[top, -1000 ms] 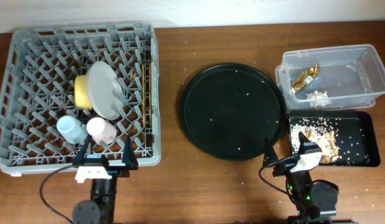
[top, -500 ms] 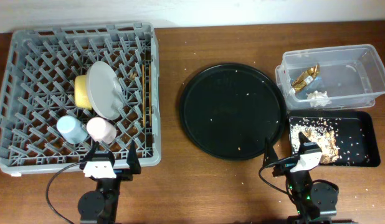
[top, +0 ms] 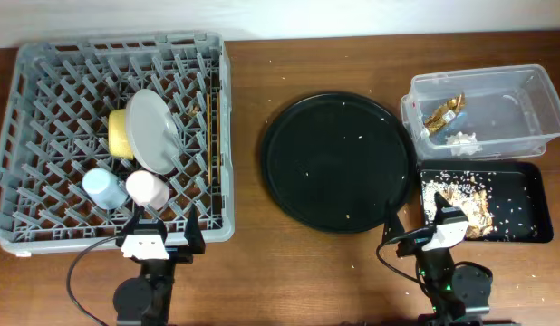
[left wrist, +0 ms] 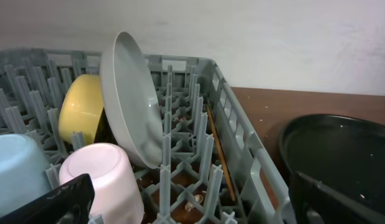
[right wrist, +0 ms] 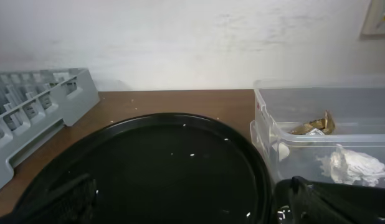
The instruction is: Sort waste into correct bins and load items into the dishwasher rack
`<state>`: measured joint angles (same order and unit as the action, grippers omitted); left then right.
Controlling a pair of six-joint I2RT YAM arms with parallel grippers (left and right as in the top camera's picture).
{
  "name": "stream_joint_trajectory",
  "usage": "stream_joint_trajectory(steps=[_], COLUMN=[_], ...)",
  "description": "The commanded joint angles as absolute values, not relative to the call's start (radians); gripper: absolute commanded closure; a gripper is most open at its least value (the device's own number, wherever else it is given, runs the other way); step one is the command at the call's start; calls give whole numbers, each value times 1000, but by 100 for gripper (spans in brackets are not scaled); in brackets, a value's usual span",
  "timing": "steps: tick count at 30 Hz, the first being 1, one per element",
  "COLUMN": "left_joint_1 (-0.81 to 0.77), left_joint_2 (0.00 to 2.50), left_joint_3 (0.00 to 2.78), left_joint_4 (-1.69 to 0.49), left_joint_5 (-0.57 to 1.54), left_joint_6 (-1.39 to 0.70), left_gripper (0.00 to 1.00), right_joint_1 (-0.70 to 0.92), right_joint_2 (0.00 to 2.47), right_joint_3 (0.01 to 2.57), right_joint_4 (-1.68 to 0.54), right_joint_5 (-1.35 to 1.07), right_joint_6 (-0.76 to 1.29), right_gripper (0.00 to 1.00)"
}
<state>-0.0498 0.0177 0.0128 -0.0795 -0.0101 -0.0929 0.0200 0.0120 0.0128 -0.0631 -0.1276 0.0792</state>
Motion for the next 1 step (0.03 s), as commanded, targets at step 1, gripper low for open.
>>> stream_joint_trajectory(steps=[1], left_joint_1=[-44], left_joint_2=[20], left_joint_3=[10], left_joint_4=[-84], left_joint_5=[4], left_joint_6=[-77], left_gripper=[1], right_joint_1=[17], right_joint_2=[6], right_joint_3=[6], right_joint_4=[-67], right_joint_5=[-118], right_joint_6=[82], right_gripper=[2])
